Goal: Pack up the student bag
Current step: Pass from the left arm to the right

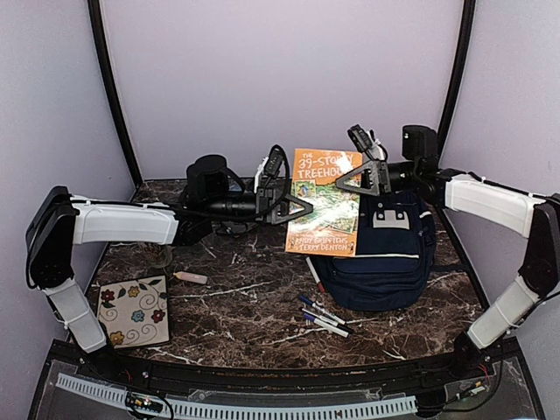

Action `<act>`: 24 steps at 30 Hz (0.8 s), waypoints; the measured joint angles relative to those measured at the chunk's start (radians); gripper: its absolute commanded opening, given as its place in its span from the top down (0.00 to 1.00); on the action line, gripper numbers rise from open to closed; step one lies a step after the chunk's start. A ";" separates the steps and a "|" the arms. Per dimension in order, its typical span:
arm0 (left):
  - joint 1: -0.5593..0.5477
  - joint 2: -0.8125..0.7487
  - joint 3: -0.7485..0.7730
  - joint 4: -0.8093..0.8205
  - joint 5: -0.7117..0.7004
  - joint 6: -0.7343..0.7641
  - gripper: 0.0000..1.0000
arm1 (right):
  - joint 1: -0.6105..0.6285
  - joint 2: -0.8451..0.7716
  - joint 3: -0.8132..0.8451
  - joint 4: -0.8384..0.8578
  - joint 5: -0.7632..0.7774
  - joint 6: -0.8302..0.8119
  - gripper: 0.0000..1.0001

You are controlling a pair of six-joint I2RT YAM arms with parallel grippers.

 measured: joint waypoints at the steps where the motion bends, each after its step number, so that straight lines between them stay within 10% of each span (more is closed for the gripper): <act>1: 0.000 0.000 -0.002 0.000 0.000 0.000 1.00 | -0.004 -0.002 0.000 0.017 -0.005 0.013 0.22; 24: -0.003 0.002 -0.006 -0.010 -0.020 0.013 0.94 | -0.041 -0.016 -0.047 0.197 0.014 0.217 0.81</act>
